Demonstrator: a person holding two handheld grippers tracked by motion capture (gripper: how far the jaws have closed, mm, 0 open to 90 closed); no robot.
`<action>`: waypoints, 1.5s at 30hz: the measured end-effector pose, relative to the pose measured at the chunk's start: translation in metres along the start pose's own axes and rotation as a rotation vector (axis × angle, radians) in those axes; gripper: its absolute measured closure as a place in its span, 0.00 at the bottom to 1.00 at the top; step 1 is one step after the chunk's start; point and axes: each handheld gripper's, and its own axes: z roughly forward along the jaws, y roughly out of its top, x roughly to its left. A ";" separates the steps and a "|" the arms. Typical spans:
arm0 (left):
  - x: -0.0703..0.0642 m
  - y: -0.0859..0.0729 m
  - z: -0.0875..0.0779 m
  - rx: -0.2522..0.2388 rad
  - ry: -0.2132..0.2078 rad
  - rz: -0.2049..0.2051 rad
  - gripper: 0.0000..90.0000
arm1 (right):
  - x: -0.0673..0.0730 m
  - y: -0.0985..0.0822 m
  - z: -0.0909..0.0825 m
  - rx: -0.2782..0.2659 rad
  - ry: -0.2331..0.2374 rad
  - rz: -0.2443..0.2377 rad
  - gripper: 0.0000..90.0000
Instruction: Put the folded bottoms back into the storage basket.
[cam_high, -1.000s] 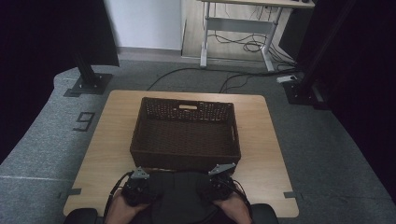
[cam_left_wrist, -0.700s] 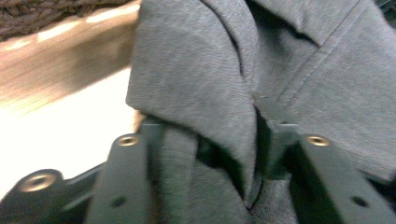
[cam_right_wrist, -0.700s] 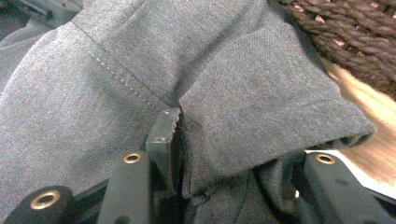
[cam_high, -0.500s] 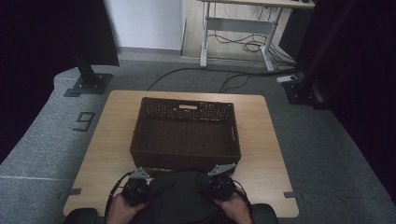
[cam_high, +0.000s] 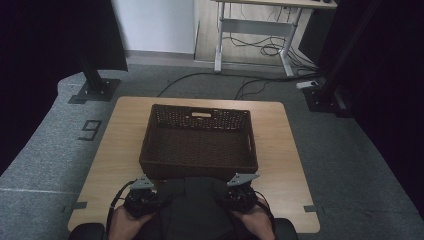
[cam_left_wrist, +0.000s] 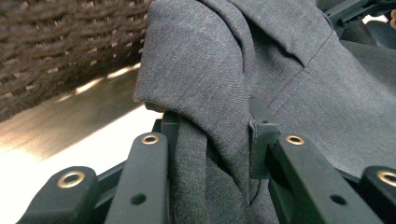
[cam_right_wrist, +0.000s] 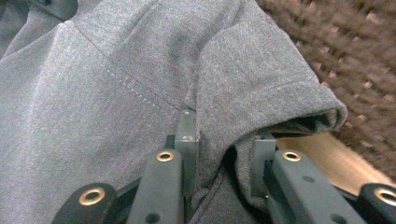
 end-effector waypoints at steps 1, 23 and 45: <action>0.000 0.001 -0.002 -0.005 -0.004 0.001 0.75 | 0.000 0.001 -0.002 -0.004 -0.001 -0.006 0.81; -0.017 0.041 -0.039 -0.074 -0.013 0.063 0.75 | 0.002 0.033 -0.050 -0.091 0.007 -0.055 0.84; -0.022 0.082 -0.065 -0.115 -0.019 0.105 0.75 | -0.001 0.066 -0.084 -0.145 0.009 -0.080 0.84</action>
